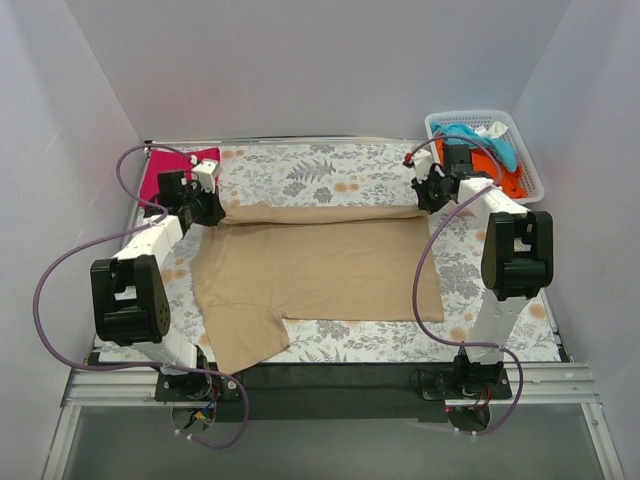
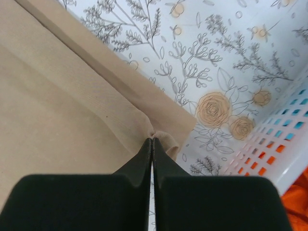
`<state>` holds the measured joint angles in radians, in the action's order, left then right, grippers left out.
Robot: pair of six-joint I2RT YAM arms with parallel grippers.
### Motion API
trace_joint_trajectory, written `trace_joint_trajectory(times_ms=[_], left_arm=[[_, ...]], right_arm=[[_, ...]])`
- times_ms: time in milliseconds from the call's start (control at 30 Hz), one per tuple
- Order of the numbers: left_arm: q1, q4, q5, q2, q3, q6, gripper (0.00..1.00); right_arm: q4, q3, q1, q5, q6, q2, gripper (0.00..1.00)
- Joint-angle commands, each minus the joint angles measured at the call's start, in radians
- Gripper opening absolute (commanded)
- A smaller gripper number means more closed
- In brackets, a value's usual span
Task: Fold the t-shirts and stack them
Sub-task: Fold the tshirt
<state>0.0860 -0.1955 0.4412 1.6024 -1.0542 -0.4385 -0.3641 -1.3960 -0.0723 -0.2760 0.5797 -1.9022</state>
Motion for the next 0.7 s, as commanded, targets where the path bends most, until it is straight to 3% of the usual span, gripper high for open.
trace_joint_trajectory(times_ms=[0, 667], left_arm=[[0.004, -0.019, -0.036, -0.078, 0.059, 0.009, 0.00], [-0.054, -0.142, -0.165, -0.015, 0.204, 0.035, 0.01]], right_arm=[[0.011, 0.026, 0.005, -0.012, 0.032, 0.057, 0.01], [-0.022, 0.084, 0.005, -0.020, 0.100, 0.040, 0.01]])
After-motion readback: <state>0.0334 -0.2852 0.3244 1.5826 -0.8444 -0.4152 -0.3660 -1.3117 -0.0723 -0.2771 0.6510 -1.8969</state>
